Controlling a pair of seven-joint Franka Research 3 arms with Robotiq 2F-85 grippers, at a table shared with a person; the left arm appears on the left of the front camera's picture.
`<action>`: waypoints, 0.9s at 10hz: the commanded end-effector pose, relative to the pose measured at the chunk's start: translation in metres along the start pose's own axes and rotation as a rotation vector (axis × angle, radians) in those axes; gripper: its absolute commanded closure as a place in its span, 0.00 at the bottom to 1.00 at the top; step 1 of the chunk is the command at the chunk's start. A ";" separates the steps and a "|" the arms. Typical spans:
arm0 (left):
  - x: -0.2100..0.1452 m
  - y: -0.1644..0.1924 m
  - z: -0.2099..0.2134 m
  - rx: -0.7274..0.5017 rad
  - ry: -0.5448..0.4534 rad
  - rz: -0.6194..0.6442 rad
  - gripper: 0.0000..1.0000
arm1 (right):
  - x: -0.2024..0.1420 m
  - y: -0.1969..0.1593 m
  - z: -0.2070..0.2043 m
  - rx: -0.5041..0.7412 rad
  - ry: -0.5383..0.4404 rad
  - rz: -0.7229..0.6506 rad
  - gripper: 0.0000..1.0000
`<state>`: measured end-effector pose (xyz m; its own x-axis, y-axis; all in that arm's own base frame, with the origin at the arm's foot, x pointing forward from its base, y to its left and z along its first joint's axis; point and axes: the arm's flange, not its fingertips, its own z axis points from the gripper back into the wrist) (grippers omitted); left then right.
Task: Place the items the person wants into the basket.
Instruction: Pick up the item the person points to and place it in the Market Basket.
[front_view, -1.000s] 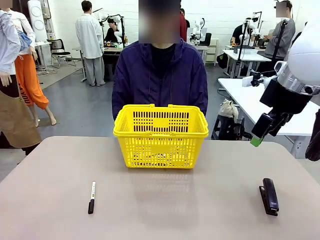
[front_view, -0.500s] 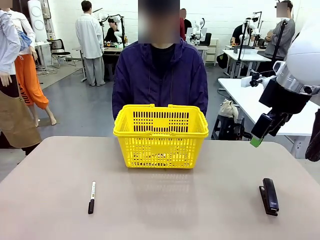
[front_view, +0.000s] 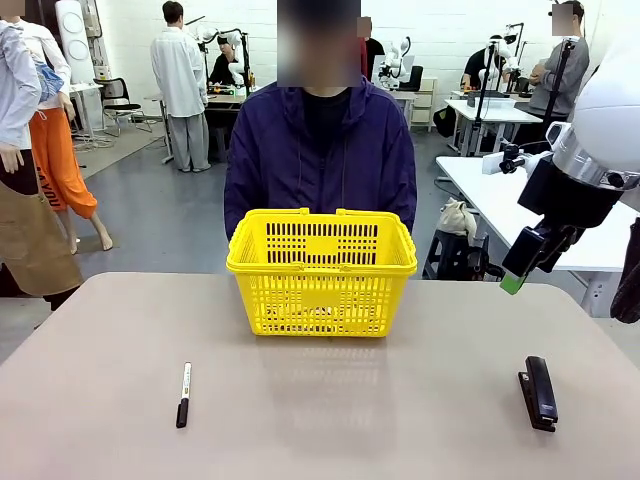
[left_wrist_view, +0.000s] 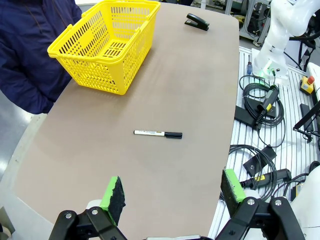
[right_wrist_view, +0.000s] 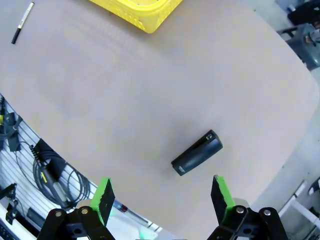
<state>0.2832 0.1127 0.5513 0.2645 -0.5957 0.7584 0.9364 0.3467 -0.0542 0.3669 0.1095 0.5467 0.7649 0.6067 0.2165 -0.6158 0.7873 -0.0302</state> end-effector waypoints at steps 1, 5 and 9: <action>-0.002 -0.001 0.001 -0.005 -0.022 -0.019 0.00 | 0.000 -0.001 0.001 -0.010 0.013 0.007 0.00; -0.002 -0.001 0.001 -0.005 -0.022 -0.019 0.00 | 0.000 -0.001 0.001 -0.010 0.013 0.007 0.00; -0.002 -0.001 0.001 -0.005 -0.022 -0.019 0.00 | -0.014 -0.025 0.019 0.142 -0.103 -0.012 0.00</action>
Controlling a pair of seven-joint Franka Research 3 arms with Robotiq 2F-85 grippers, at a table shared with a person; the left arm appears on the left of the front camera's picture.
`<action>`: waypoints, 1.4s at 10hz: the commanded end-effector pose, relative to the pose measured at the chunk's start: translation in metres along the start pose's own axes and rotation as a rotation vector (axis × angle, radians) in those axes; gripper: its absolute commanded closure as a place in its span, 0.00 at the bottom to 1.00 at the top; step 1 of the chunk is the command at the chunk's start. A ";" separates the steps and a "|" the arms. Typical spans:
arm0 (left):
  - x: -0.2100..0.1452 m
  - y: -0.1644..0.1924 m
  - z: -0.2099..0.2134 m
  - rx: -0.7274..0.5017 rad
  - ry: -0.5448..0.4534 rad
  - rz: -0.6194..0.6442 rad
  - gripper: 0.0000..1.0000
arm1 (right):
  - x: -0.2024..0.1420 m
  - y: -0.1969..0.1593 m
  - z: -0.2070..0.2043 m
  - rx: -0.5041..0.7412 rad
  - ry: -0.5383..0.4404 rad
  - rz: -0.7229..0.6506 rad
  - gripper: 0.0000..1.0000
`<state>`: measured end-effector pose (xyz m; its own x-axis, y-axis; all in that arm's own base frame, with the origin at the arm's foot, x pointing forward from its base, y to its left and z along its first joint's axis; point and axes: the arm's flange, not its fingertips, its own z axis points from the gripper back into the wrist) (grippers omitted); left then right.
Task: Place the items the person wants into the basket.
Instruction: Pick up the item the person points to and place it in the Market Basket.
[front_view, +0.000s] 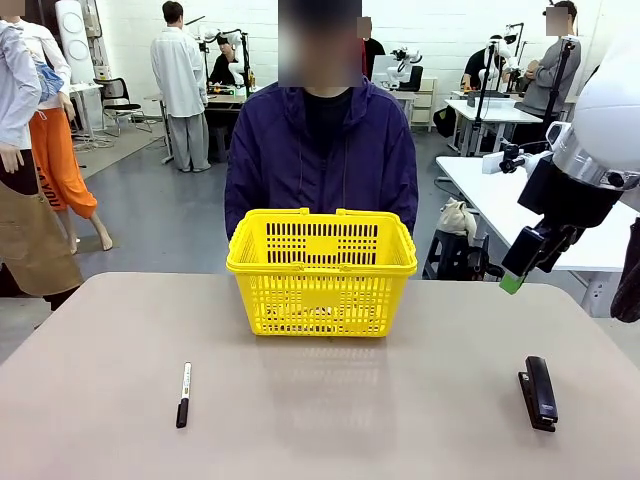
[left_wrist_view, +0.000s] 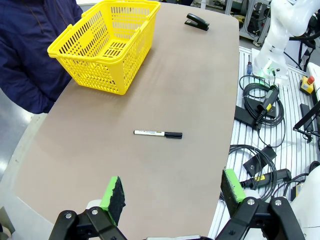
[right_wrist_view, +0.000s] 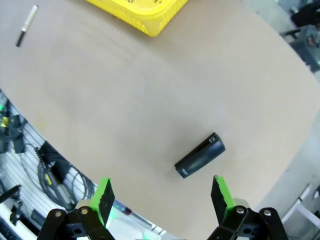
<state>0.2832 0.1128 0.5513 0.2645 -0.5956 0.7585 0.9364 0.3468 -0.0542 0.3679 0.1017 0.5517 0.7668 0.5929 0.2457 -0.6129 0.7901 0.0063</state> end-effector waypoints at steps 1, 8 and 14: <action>-0.002 -0.001 0.001 -0.005 -0.022 -0.019 0.00 | -0.025 -0.050 0.036 0.235 -0.160 0.085 0.00; -0.002 -0.001 0.001 -0.005 -0.022 -0.019 0.00 | -0.149 -0.259 0.051 0.622 -0.611 0.500 0.00; -0.002 -0.001 0.001 -0.005 -0.022 -0.019 0.00 | -0.226 -0.271 0.052 0.441 -0.724 0.298 0.00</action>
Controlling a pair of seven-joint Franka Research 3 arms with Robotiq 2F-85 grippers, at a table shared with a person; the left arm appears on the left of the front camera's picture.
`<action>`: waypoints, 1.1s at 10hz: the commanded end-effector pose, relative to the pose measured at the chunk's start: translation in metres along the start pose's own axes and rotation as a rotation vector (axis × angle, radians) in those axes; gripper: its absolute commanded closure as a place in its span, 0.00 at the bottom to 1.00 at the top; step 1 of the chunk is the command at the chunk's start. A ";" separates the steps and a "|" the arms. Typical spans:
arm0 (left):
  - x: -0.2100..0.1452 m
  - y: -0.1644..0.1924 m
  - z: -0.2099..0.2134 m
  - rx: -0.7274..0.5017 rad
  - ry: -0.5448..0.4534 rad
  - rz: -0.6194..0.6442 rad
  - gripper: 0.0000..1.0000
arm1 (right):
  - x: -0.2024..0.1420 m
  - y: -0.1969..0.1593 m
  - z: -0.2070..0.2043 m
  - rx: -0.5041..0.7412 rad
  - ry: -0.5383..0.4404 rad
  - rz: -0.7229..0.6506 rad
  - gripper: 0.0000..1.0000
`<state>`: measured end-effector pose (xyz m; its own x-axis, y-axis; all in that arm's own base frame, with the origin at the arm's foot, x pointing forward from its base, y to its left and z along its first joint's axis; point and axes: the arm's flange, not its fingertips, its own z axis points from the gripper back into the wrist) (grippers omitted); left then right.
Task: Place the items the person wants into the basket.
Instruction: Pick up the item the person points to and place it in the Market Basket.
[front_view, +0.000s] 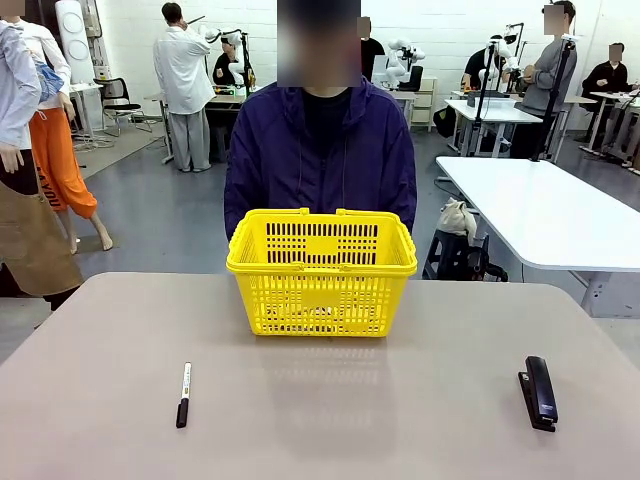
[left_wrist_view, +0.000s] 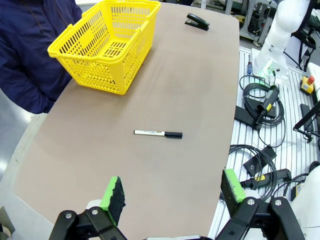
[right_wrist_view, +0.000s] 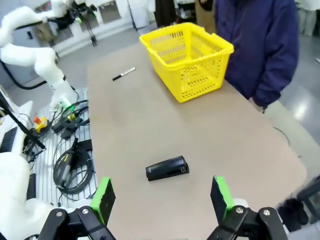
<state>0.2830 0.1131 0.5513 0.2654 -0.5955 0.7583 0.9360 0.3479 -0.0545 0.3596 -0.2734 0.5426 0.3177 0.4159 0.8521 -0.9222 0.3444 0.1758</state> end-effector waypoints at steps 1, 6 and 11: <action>-0.002 0.000 0.001 -0.006 -0.022 -0.020 0.00 | 0.006 0.030 -0.008 -0.109 -0.001 -0.074 0.00; -0.002 0.000 0.001 -0.006 -0.022 -0.020 0.00 | 0.001 0.009 0.005 -0.041 0.001 -0.024 0.00; -0.002 0.000 0.001 -0.006 -0.022 -0.020 0.00 | 0.001 0.009 0.005 -0.041 0.001 -0.024 0.00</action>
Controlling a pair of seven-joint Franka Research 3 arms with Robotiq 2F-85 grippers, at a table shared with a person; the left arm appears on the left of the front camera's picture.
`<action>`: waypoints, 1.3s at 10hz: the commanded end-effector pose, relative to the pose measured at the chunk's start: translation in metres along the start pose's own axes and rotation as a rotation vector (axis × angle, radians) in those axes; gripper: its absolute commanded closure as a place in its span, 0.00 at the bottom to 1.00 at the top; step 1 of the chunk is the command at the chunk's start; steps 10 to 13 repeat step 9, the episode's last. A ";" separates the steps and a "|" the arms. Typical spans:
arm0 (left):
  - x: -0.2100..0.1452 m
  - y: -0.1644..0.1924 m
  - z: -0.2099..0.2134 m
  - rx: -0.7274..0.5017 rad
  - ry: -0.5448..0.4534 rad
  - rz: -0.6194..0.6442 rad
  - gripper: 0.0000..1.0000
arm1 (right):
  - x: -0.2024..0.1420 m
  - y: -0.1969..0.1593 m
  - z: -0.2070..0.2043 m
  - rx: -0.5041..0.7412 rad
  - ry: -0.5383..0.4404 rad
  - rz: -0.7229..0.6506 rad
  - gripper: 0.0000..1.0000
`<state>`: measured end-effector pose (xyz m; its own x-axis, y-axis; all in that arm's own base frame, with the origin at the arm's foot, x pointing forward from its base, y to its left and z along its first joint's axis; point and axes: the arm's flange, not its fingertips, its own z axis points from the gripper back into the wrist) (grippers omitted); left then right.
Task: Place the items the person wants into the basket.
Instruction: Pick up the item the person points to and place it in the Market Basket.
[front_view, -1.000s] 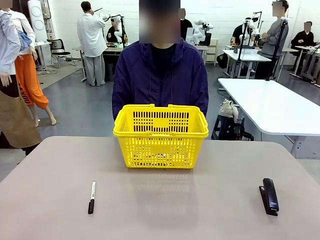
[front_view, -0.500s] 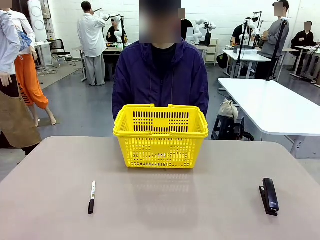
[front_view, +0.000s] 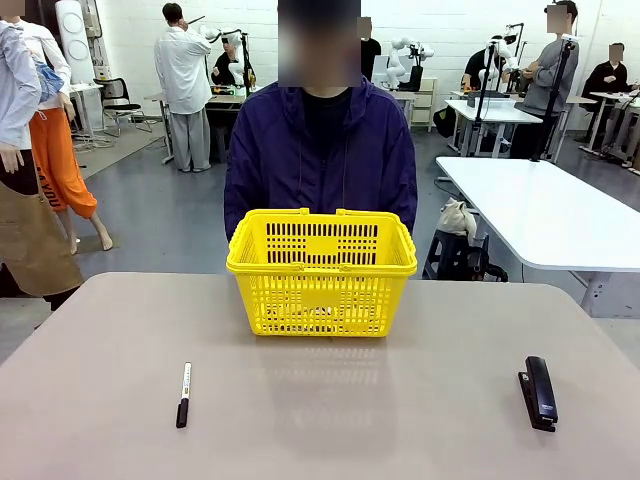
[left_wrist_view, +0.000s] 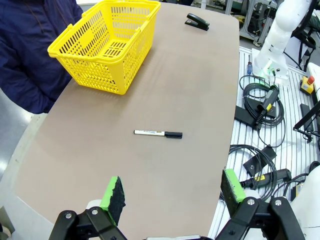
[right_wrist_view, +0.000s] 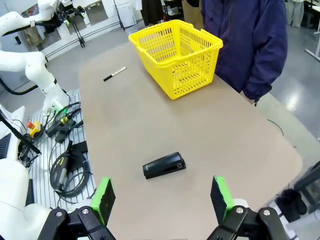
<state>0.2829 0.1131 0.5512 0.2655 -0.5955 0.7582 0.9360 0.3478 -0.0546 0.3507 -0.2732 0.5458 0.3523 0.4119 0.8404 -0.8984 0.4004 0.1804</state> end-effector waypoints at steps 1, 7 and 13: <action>-0.002 0.000 0.001 -0.006 -0.022 -0.020 0.00 | 0.001 0.000 0.001 0.009 -0.010 0.011 0.00; -0.002 0.000 0.001 -0.006 -0.022 -0.020 0.00 | 0.001 0.000 0.001 0.009 -0.010 0.011 0.00; -0.002 0.000 0.001 -0.006 -0.022 -0.020 0.00 | 0.001 0.000 0.001 0.009 -0.010 0.011 0.00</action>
